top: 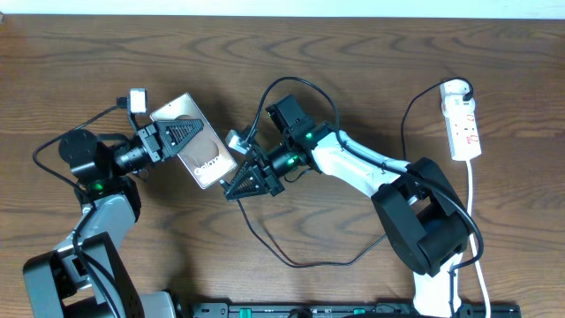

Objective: Plug charger to phone and switch on socket

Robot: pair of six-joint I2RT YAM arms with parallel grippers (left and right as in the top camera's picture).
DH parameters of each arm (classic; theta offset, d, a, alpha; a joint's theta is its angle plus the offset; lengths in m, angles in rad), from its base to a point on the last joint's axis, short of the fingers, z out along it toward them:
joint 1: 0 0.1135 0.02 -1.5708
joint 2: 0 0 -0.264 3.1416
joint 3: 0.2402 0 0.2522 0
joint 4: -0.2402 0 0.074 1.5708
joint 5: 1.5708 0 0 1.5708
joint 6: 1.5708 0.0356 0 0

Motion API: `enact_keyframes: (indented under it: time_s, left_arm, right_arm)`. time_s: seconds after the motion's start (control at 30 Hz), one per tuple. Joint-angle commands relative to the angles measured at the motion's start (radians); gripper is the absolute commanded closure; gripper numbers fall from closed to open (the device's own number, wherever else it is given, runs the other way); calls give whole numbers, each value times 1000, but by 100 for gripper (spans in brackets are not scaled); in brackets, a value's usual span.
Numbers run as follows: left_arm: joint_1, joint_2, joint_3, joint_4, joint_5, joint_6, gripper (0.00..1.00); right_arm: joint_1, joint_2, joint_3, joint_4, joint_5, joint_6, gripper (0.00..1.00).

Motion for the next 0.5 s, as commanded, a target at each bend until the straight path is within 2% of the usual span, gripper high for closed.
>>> enact_keyframes:
  time_s: [0.0,0.47]
  left_arm:
    - [-2,-11,15,23,2,24,93]
    - [-2,-11,15,69,1,23,92]
  right_arm:
    - [5,3,8,6,-54,-3,99]
    - [-2,3,8,22,-64,-3,99]
